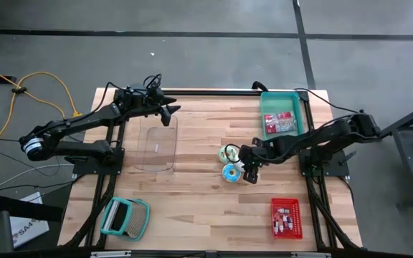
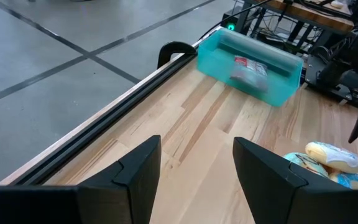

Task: Pick & Place Food Item
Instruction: Put the white doughnut into the transparent bin

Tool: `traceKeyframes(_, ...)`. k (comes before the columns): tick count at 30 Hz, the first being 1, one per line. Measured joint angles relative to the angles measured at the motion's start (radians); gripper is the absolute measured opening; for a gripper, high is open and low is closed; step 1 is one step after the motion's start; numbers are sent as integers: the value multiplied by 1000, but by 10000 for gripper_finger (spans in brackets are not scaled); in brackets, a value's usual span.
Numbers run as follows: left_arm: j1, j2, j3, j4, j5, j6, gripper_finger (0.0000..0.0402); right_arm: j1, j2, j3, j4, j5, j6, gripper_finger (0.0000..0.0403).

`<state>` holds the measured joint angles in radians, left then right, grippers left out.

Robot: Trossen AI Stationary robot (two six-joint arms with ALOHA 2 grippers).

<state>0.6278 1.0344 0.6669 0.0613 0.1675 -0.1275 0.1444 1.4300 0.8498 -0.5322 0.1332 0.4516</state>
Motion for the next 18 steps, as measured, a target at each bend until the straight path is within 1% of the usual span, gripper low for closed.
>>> traceKeyframes(4, 0, 0, 0, 0, 0, 0, 195, 0, 0, -43, 41, -3, 49, 146)
traceKeyframes(12, 0, 0, 0, 0, 0, 0, 195, 34, 0, -84, 132, -3, 62, 146)
traceKeyframes(18, 0, 0, 0, 0, 0, -1, 195, 40, 0, -98, 141, 1, 97, 146)
